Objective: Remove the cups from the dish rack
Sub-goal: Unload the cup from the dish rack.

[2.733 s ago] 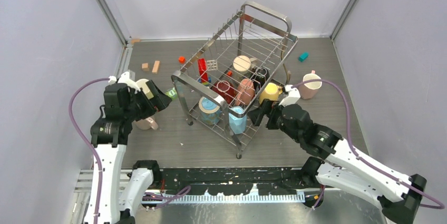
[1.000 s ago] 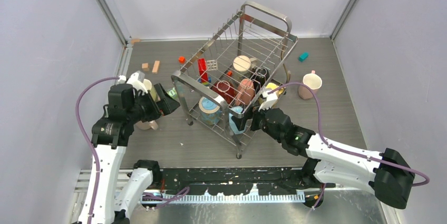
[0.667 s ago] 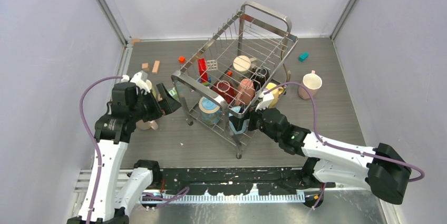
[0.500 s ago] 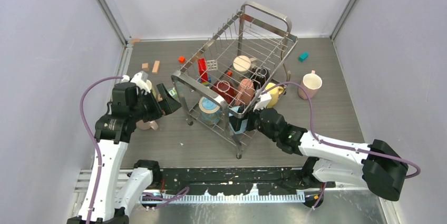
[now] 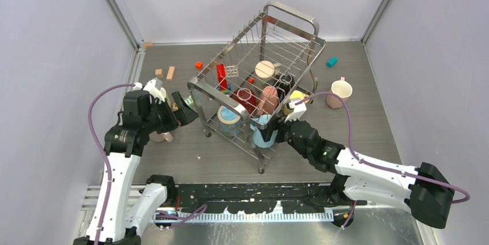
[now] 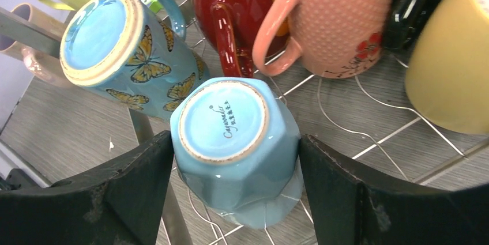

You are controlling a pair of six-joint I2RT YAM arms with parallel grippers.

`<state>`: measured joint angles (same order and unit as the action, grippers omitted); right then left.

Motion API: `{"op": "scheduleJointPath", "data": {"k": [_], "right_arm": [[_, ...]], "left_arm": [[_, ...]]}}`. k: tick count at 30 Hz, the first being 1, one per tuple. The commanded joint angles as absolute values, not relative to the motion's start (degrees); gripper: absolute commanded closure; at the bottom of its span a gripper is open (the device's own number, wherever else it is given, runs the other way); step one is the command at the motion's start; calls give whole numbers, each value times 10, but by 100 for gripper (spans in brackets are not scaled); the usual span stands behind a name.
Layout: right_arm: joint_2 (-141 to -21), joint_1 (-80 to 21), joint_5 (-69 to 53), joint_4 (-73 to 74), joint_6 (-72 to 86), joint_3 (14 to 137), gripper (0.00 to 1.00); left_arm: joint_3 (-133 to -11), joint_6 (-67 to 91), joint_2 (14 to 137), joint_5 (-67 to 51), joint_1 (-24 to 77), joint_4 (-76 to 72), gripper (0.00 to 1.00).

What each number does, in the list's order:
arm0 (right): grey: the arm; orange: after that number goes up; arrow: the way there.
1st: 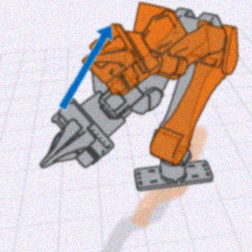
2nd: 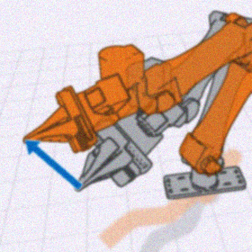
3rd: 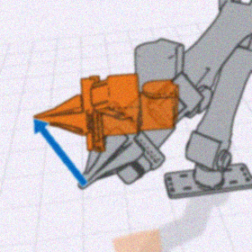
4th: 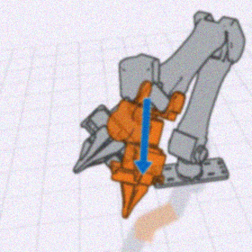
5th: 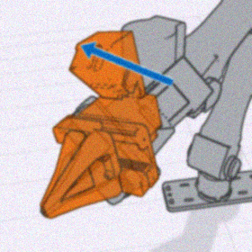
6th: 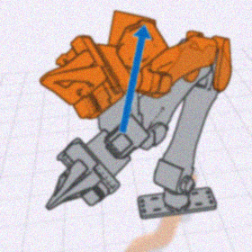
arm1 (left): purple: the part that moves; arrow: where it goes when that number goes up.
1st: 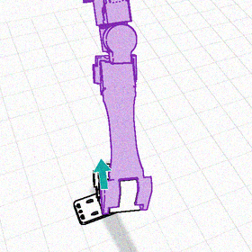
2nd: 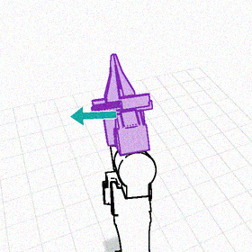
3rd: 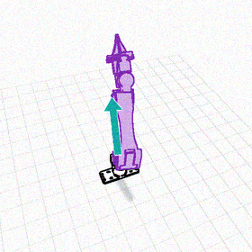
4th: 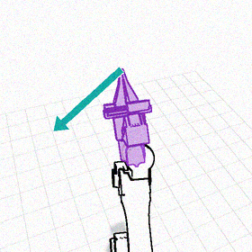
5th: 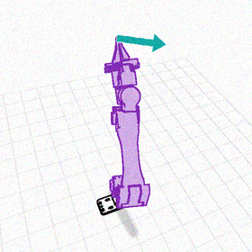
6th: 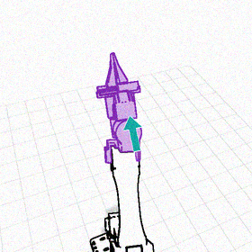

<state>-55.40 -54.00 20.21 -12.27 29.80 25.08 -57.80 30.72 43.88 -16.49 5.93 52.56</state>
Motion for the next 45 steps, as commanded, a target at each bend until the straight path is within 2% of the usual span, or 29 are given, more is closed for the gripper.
{"op": "scheduleJointPath", "data": {"k": [1,8,19,33,35,42,45], "right_arm": [[-508,-539,273,-100,279,249,22],[-516,-540,266,-81,269,261,23],[-560,-554,271,-95,269,263,11],[-598,-562,281,-97,274,273,8],[-599,-562,284,-96,278,273,12],[-562,-562,286,-92,310,265,50],[-539,-562,287,-85,332,263,58]], "left_arm": [[-574,295,431,-168,62,500,0],[-570,295,429,-169,62,498,0],[-567,294,427,-169,62,497,0],[-564,294,426,-172,62,496,0],[-564,294,426,-172,62,497,0],[-567,294,424,-178,62,498,0],[-569,295,423,-181,62,498,0]]}}
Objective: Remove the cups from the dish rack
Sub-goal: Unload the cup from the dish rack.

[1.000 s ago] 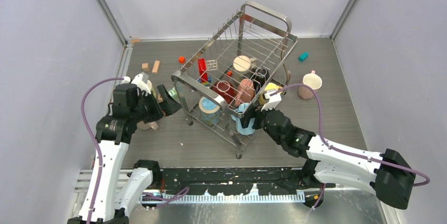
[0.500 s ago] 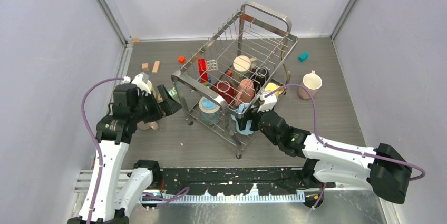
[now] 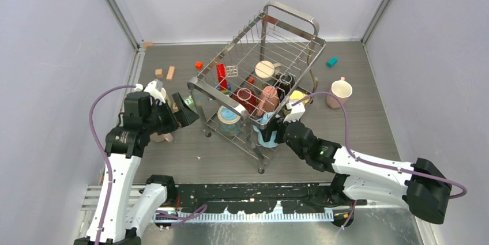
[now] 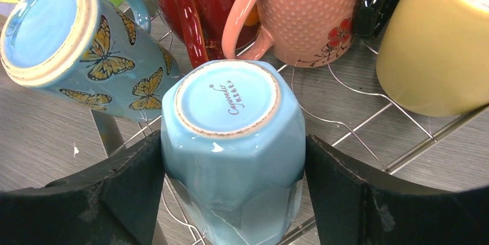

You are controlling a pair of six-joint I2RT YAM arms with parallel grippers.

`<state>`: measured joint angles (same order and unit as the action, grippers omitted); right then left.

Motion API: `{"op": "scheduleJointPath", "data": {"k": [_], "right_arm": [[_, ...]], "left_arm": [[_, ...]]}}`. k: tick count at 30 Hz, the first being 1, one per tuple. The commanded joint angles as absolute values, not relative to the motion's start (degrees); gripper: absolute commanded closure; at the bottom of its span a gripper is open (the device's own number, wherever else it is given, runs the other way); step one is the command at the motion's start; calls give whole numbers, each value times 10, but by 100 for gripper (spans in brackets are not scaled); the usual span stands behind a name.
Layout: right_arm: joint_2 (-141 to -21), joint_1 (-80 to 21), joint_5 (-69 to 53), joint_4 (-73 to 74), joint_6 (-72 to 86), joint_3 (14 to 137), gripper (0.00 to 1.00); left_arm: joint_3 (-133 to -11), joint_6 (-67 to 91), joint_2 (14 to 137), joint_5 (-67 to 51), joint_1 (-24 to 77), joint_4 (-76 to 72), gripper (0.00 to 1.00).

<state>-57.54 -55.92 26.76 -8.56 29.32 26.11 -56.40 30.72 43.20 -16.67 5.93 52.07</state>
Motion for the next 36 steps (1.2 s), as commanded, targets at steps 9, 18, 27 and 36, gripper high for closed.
{"op": "scheduleJointPath", "data": {"k": [9,18,27,36], "right_arm": [[-456,-562,332,-10,400,288,70],[-416,-562,371,86,464,319,79],[-373,-562,398,154,523,333,84],[-343,-562,439,257,558,378,89]], "left_arm": [[-594,300,420,-193,62,501,0],[-625,306,411,-204,62,514,0],[-650,310,406,-208,62,521,0],[-675,315,407,-215,62,523,0]]}}
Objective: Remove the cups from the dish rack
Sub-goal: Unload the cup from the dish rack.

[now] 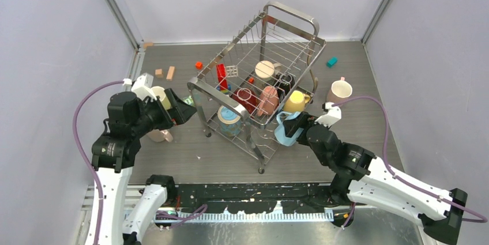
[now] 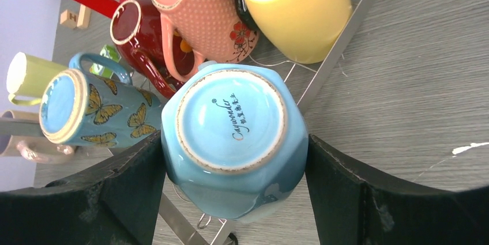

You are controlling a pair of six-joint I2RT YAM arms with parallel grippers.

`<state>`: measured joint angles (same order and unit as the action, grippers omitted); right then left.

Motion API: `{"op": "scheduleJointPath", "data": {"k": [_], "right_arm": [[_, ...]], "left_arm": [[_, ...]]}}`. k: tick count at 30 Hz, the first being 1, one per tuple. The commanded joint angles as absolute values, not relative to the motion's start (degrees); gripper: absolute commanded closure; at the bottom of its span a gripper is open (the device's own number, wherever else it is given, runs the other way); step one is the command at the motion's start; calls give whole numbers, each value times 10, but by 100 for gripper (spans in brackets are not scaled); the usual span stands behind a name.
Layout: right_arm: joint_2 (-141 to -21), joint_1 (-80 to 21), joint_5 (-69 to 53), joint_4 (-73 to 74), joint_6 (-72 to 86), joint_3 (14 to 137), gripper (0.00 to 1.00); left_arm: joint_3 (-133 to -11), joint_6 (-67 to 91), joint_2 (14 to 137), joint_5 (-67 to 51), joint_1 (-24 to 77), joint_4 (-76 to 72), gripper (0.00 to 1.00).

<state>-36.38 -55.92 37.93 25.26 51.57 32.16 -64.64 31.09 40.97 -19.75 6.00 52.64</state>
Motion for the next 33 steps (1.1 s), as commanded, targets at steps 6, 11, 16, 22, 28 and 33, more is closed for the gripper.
{"op": "scheduleJointPath", "data": {"k": [6,11,16,22,28,33], "right_arm": [[-323,-562,465,332,585,410,93],[-302,-561,493,418,597,464,95],[-285,-562,524,493,586,537,96],[-290,-562,539,536,555,637,96],[-334,-561,541,529,497,749,97],[-388,-562,516,495,458,837,98]], "left_arm": [[-716,315,416,-217,64,529,0],[-771,310,436,-206,68,527,0],[-830,323,475,-227,70,502,0],[-911,336,532,-261,86,473,0],[-979,340,589,-263,139,455,0],[-1043,340,638,-251,192,450,0]]}}
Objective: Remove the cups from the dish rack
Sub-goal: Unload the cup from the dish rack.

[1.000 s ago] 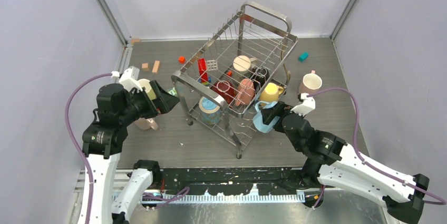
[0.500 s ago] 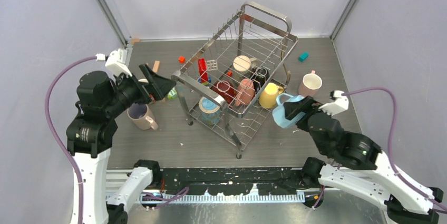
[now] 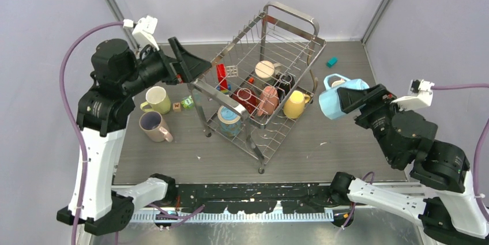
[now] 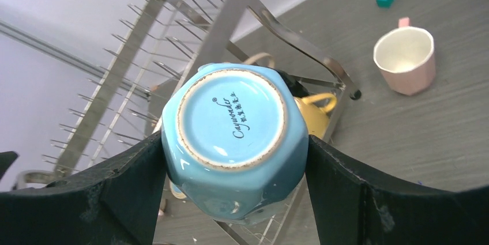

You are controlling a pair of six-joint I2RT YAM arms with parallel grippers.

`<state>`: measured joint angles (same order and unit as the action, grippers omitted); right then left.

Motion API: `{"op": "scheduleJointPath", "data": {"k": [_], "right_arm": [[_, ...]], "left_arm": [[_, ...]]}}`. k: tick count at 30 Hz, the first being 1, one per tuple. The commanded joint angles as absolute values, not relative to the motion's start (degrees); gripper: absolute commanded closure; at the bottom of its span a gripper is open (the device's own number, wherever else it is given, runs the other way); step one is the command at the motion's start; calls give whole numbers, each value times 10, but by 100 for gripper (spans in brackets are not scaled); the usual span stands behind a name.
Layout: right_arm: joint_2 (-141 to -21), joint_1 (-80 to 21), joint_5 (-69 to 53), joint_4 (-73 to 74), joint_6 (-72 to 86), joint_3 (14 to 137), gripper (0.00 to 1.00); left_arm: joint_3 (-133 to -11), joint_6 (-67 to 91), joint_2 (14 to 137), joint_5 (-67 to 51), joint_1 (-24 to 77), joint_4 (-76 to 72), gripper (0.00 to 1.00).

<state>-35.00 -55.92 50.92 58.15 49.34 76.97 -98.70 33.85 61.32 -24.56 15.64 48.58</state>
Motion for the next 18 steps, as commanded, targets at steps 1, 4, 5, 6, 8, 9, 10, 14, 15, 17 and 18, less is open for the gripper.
{"op": "scheduleJointPath", "data": {"k": [1,4,5,6,8,9,10,14,15,17,18], "right_arm": [[-398,-562,506,485,451,856,98],[-437,-562,484,458,435,902,98],[-450,-562,475,449,431,916,98],[-462,-562,466,439,429,929,98],[-484,-561,444,414,426,949,98],[-496,-561,433,401,426,958,98],[-507,-562,420,389,425,969,98],[-550,-561,388,335,426,994,98],[-560,-562,381,316,428,999,98],[-580,-562,365,289,431,1007,98],[-590,-561,357,278,435,1011,98]], "left_arm": [[-1055,342,647,-250,204,448,0],[-1090,352,675,-249,242,437,0],[-1096,356,682,-250,256,431,0],[-1100,361,689,-250,270,424,0],[-1103,372,700,-250,304,405,0],[-1103,378,706,-249,318,399,0],[-1101,387,712,-250,331,386,0],[-1075,432,717,-267,369,324,1],[-1066,445,716,-273,374,306,1],[-1050,470,714,-283,381,273,1],[-1041,482,713,-287,383,258,2]]}}
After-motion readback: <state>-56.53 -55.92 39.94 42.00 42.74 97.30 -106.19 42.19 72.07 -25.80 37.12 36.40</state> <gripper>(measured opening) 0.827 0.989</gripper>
